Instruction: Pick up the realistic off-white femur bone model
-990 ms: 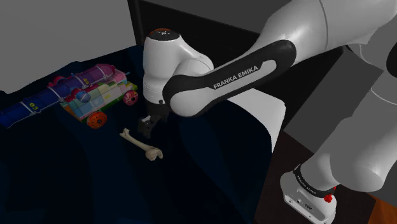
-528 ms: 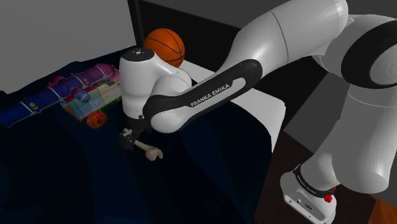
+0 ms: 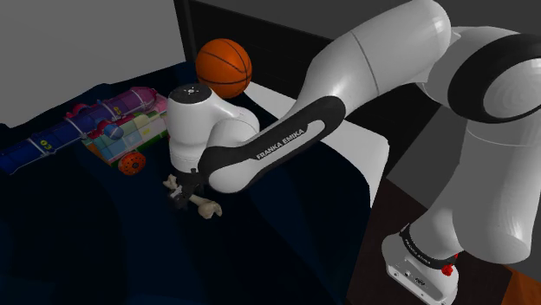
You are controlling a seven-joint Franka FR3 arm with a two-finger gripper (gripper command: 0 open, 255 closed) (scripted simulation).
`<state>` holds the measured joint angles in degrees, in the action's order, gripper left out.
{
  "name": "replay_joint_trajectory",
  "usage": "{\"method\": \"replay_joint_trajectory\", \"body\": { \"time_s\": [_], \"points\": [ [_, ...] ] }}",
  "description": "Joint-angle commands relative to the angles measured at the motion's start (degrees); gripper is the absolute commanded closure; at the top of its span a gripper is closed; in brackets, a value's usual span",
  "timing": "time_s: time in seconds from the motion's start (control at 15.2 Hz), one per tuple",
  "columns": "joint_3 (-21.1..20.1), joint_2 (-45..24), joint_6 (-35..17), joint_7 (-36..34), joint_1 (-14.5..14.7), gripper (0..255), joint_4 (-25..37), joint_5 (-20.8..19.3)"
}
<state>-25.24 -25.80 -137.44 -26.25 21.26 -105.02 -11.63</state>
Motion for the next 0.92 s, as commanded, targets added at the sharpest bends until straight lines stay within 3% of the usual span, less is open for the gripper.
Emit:
{"method": "replay_joint_trajectory", "body": {
  "time_s": [0.0,0.53,0.86],
  "points": [
    [0.03,-0.09,-0.09,-0.04,0.04,255,0.0,-0.05],
    [0.03,-0.06,-0.14,-0.01,0.0,255,-0.07,-0.04],
    [-0.73,2.02,2.87,0.71,-0.54,255,1.0,1.22]
  ]
}}
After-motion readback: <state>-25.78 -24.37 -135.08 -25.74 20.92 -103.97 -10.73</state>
